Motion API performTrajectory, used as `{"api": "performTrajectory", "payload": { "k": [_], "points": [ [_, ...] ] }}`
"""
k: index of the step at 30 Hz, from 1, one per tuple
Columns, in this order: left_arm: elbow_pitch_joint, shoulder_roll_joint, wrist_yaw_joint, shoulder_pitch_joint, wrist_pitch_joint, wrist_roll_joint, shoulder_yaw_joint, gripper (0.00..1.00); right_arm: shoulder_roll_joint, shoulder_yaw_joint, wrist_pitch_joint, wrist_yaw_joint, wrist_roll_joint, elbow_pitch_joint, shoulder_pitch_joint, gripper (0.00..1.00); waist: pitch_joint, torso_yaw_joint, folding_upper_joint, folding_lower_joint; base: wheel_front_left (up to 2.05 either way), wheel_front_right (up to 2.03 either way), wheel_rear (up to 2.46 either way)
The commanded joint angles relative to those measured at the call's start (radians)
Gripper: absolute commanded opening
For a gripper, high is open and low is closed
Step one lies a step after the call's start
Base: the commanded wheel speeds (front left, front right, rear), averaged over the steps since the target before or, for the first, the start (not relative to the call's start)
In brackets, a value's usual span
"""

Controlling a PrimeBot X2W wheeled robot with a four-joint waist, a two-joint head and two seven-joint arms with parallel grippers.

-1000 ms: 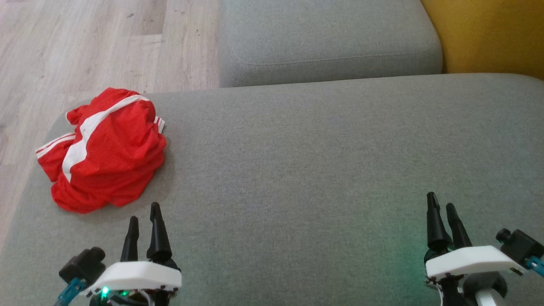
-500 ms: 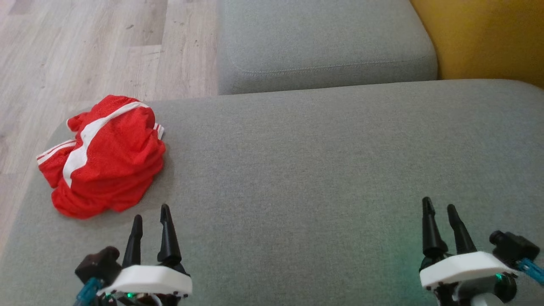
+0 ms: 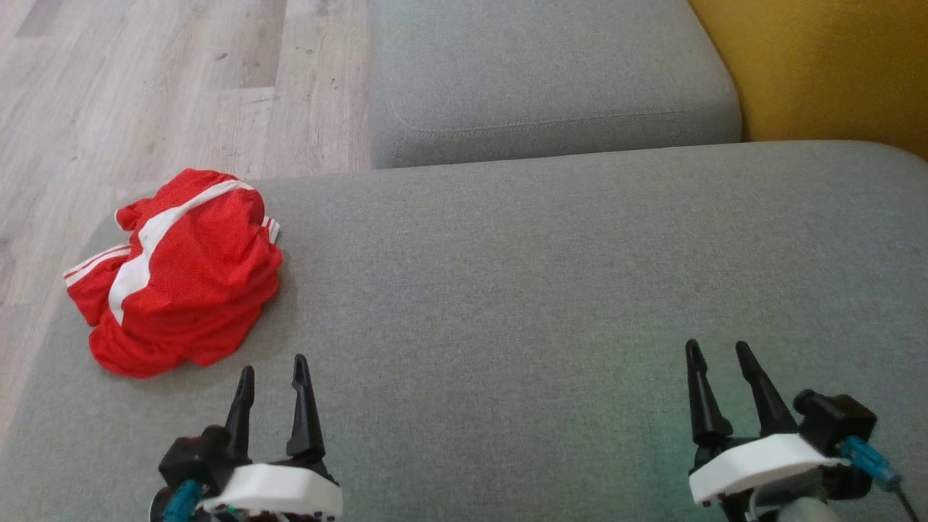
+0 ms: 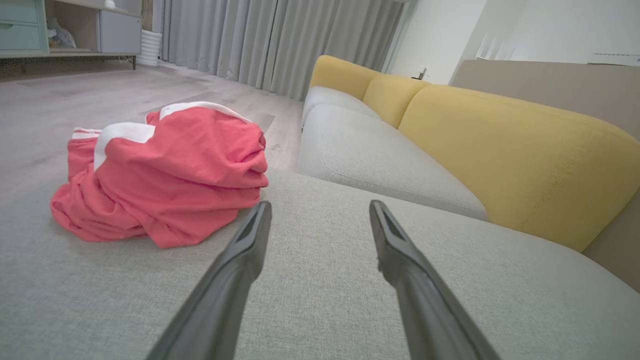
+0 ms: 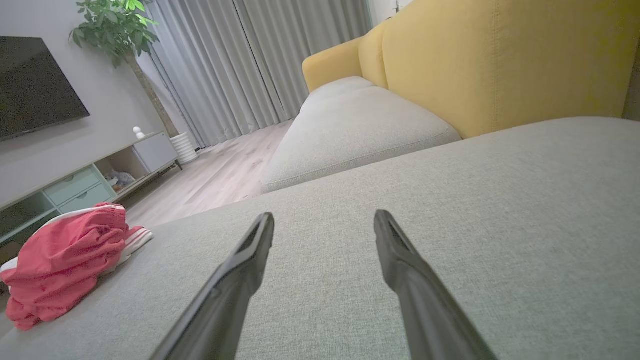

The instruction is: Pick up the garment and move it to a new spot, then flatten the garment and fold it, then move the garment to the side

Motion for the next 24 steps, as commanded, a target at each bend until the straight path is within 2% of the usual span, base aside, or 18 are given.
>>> {"api": "performTrajectory", "payload": {
  "k": [1,24],
  "points": [
    [-0.033,0.005,0.006,-0.038,-0.015,0.035,0.018,1.0,-0.007,0.027,-0.017,0.006,-0.04,-0.04,-0.033,1.0,-0.001,0.0,0.0,0.0,0.0,0.0,0.0],
    [-0.019,0.006,0.043,-0.043,-0.08,0.263,-0.019,1.0,-0.009,0.024,-0.081,0.008,-0.302,-0.023,-0.021,1.0,-0.018,0.008,0.0,0.0,0.0,0.0,0.0]
  ]
}}
